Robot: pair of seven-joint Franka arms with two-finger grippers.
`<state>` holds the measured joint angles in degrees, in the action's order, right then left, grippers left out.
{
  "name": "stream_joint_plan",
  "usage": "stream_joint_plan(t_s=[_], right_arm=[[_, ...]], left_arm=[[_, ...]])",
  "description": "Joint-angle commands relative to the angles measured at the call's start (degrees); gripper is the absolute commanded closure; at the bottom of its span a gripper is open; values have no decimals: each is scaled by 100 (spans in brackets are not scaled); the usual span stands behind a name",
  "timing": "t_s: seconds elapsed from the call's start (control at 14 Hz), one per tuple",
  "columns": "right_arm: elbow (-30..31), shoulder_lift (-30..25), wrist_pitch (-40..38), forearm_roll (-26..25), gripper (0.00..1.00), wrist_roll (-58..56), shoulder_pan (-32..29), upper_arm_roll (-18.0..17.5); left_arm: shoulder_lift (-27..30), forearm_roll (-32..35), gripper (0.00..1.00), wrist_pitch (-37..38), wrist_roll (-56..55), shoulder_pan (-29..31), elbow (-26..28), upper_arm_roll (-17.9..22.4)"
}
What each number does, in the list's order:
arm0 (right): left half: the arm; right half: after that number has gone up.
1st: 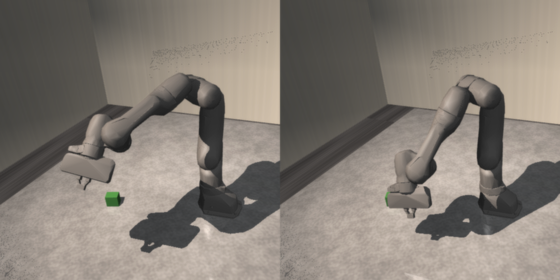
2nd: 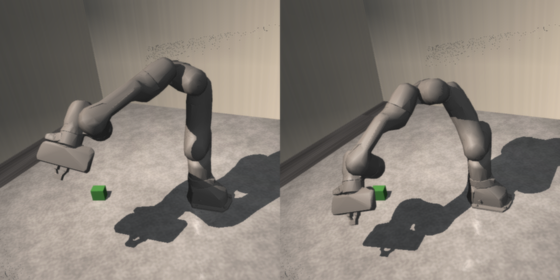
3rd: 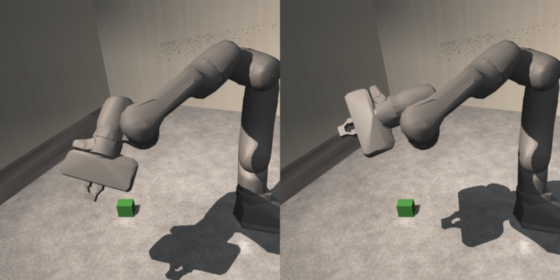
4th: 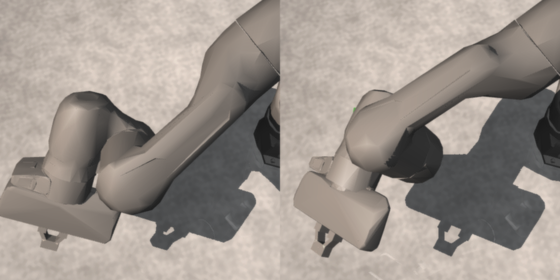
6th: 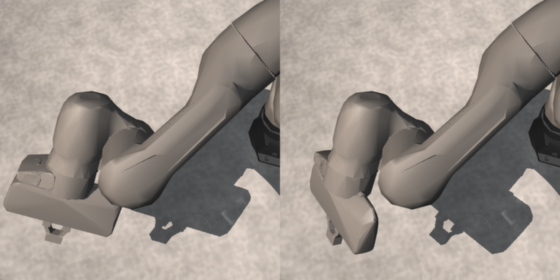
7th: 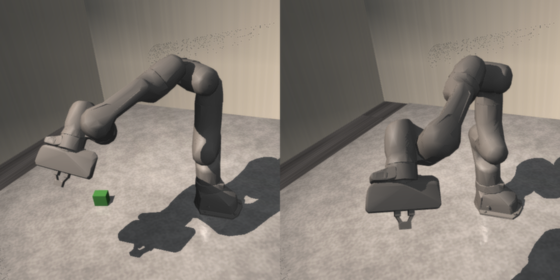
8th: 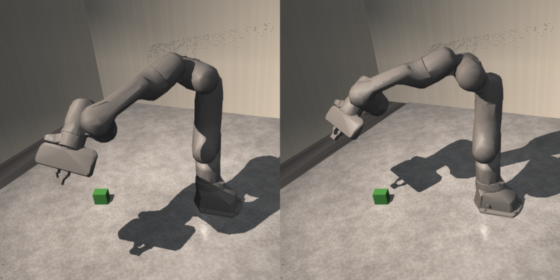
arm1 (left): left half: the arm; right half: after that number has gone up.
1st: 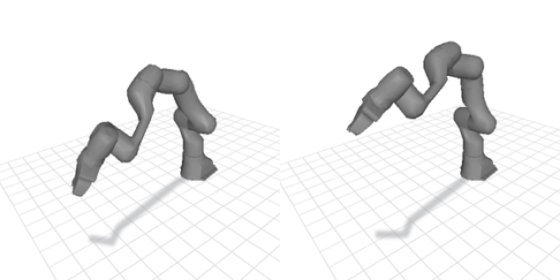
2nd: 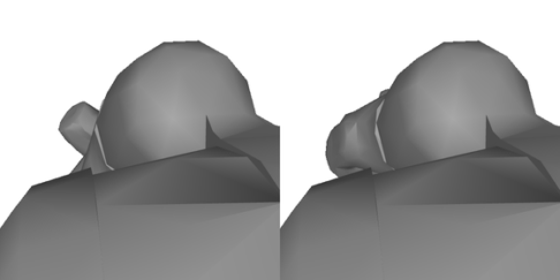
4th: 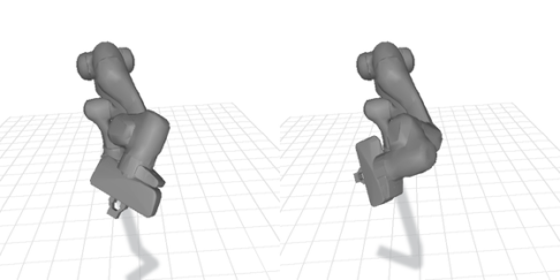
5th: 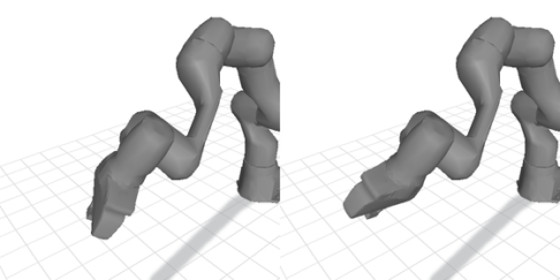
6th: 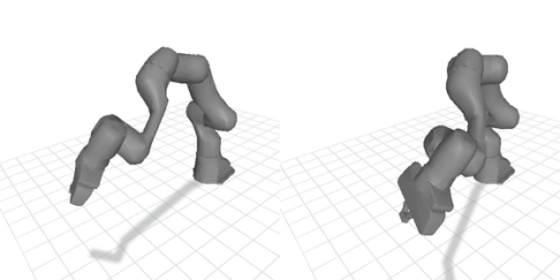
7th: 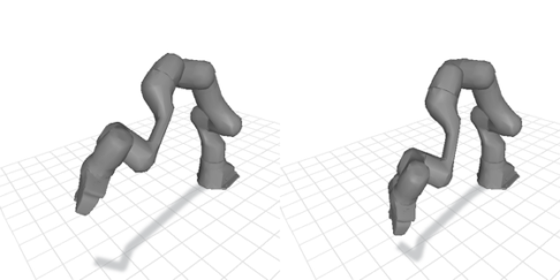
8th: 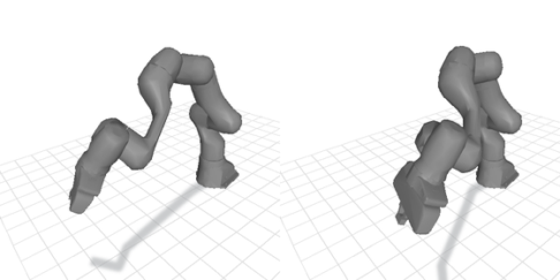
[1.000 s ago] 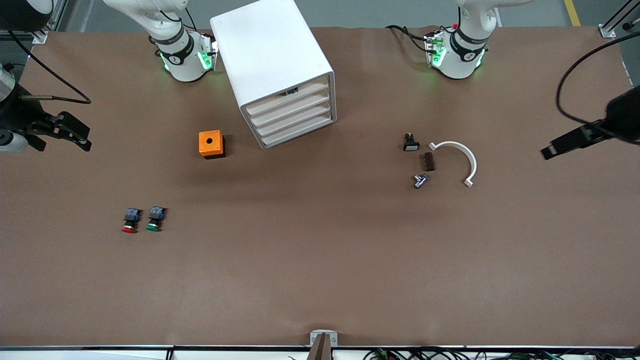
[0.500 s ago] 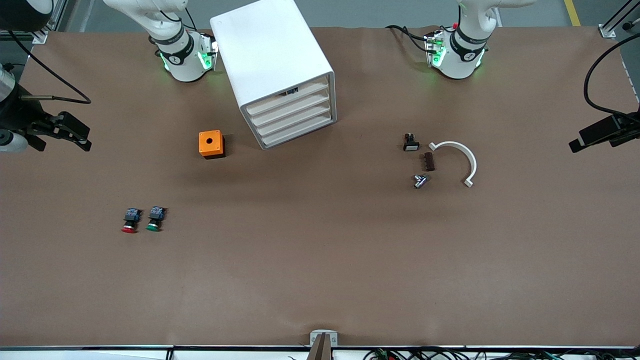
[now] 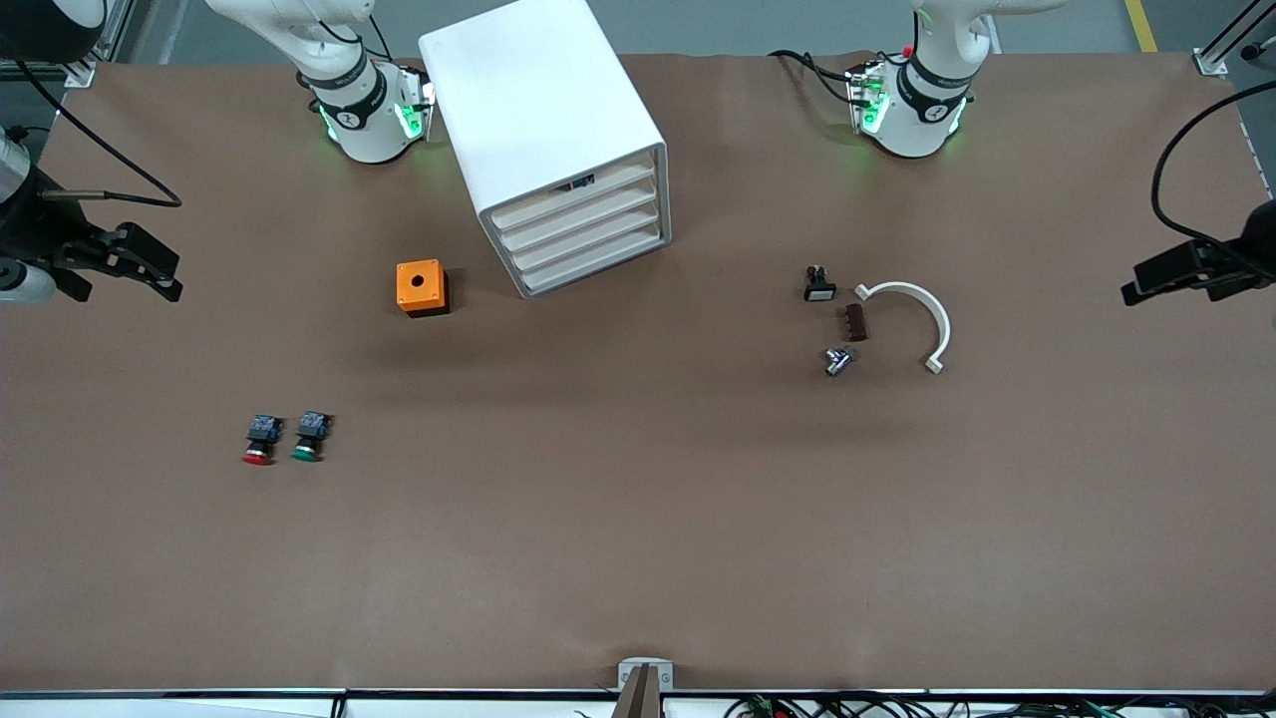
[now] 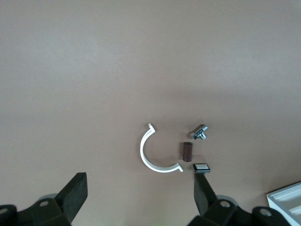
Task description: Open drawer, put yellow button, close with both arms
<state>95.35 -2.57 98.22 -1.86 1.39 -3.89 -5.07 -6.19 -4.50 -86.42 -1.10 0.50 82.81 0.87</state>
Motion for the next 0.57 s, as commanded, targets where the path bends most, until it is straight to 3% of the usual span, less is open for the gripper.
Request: stream_joint_plan(t_s=[0.0, 0.14, 0.5], right_arm=[[37, -86, 4, 54, 0, 19, -120, -90], [37, -86, 13, 54, 0, 19, -129, -90], [37, -86, 13, 54, 0, 19, -129, -90]], left_arm=[[618, 151, 0, -339, 49, -15, 787, -70], [864, 151, 0, -604, -47, 19, 1158, -52], [874, 151, 0, -473, -549, 2, 1036, -341]])
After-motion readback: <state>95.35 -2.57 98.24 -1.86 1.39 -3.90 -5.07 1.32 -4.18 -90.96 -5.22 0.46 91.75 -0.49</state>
